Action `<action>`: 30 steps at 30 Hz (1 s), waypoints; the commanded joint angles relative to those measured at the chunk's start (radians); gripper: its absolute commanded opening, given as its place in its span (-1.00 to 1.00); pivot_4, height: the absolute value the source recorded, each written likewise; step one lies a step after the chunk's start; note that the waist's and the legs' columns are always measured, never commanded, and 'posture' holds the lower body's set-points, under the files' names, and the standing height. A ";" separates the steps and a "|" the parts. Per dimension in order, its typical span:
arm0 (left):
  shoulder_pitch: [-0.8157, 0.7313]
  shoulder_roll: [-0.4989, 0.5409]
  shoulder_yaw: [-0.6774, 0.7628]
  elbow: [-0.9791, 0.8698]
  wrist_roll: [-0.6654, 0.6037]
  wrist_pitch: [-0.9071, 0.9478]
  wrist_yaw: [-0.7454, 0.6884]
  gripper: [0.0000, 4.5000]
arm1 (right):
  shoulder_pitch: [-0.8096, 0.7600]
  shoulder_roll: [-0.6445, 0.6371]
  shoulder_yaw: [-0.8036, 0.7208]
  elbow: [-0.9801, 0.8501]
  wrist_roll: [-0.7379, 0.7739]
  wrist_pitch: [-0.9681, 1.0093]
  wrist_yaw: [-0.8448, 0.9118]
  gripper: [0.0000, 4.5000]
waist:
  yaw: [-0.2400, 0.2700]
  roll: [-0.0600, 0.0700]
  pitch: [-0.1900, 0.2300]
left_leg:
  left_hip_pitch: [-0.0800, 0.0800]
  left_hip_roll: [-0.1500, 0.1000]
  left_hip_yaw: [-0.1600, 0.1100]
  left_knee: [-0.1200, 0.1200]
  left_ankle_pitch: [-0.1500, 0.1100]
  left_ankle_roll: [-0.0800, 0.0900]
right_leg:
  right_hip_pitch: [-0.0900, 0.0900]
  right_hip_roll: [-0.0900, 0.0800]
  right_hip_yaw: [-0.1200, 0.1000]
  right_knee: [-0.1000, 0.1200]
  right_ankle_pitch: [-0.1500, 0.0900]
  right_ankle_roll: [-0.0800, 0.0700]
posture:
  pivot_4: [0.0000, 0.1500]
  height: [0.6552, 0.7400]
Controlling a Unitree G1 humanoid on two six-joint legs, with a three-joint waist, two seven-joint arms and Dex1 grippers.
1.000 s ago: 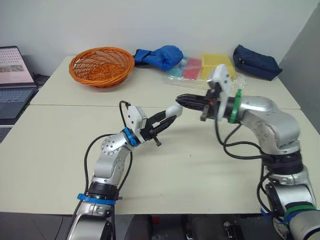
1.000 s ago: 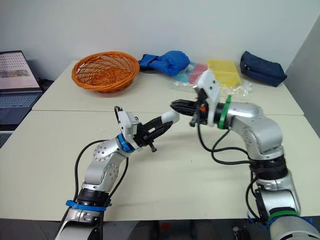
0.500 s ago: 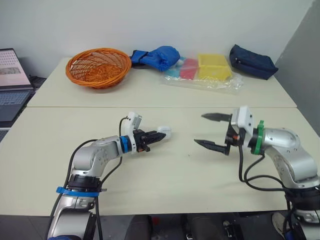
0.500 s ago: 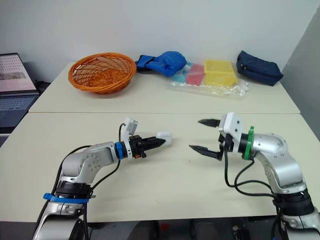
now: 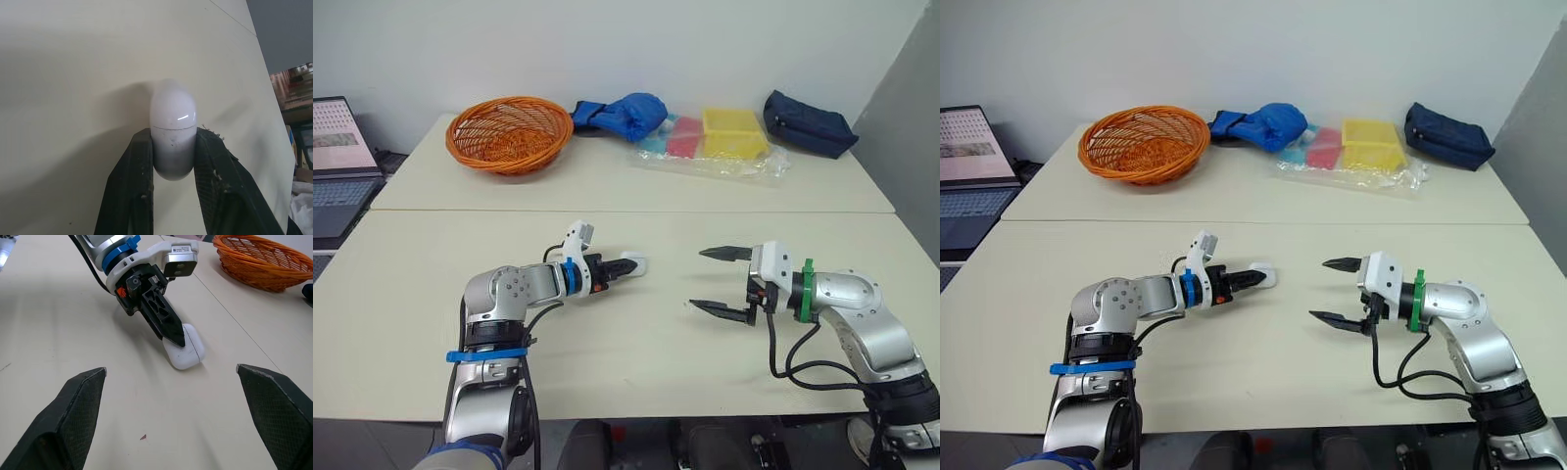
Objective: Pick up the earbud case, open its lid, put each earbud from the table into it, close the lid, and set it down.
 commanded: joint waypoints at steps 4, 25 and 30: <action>0.036 0.023 0.033 -0.039 -0.003 0.076 0.044 0.19 | -0.034 0.002 -0.014 0.005 0.014 -0.003 -0.003 1.00 | -0.002 0.000 0.000 | 0.000 0.000 0.000 0.000 0.000 0.000 | 0.000 0.000 0.001 0.000 0.000 0.000 | 1.00 1.00; 0.397 0.569 -0.015 -0.221 0.322 -0.933 -0.500 0.98 | -0.067 -0.086 -0.114 0.130 0.041 -0.047 0.074 1.00 | 0.004 -0.001 0.000 | 0.012 0.002 0.002 -0.018 0.000 -0.002 | 0.004 -0.011 0.002 0.000 -0.012 -0.012 | 1.00 1.00; 0.448 0.515 0.000 -0.221 0.366 -1.144 -0.496 0.98 | -0.073 -0.094 -0.119 0.143 0.047 -0.040 0.074 1.00 | 0.005 -0.001 0.000 | 0.009 0.000 0.003 -0.019 -0.002 -0.003 | 0.004 -0.017 0.001 -0.004 -0.012 -0.011 | 1.00 1.00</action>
